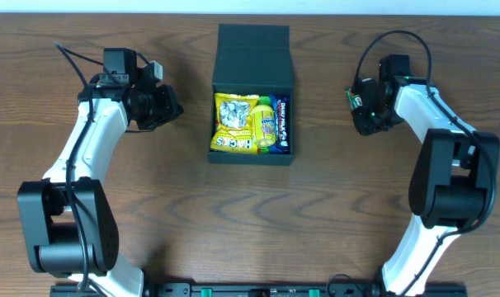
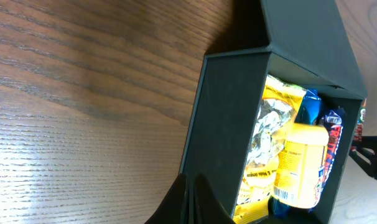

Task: Pack container
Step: 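Grasp the green Milo KitKat bar with the right gripper, then carry the Milo bar over the box with the right gripper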

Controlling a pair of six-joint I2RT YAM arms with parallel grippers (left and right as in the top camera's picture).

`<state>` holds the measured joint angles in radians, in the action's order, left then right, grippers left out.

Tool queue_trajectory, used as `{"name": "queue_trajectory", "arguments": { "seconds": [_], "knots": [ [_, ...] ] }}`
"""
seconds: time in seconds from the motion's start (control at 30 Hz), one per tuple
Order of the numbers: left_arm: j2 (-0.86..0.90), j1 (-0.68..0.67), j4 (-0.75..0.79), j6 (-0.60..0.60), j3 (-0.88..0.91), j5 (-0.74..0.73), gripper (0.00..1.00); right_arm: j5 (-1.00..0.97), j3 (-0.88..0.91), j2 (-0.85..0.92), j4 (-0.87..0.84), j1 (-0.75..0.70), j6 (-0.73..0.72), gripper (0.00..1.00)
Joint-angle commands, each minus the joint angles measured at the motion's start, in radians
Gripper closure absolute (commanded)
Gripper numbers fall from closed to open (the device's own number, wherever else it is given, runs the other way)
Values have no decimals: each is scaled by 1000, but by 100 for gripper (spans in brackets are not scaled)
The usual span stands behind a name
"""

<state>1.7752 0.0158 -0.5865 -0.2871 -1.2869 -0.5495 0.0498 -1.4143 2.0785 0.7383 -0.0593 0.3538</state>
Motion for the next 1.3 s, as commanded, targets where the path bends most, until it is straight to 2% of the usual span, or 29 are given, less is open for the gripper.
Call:
{"name": "queue_trajectory", "arguments": {
  "seconds": [0.0, 0.27, 0.33, 0.43, 0.6, 0.7, 0.83, 1.07, 1.27],
  "knots": [
    [-8, -3, -1, 18, 8, 6, 94, 7, 5, -15, -7, 7, -5, 81],
    [-8, -3, -1, 18, 8, -2, 94, 8, -37, -16, 16, 9, -97, 89],
    [-8, -3, -1, 18, 8, -1, 94, 25, -92, -19, 68, 11, -128, 90],
    [-8, -3, 0, 18, 8, -2, 94, 86, -217, -26, 183, 22, -157, 98],
    [-8, -3, 0, 18, 8, -1, 94, 189, -420, -38, 352, 69, -270, 99],
    [-8, -3, 0, 18, 8, -1, 94, 216, -480, -40, 427, 124, -403, 98],
    [-8, -3, -1, 18, 8, -2, 94, 220, -476, -40, 499, 216, -544, 98],
    [-8, -3, -2, 18, 8, -2, 94, 219, -436, -38, 506, 393, -616, 98],
    [-8, -3, -5, 17, 8, -2, 94, 135, -429, -34, 501, 500, -666, 98]
  ]
}}
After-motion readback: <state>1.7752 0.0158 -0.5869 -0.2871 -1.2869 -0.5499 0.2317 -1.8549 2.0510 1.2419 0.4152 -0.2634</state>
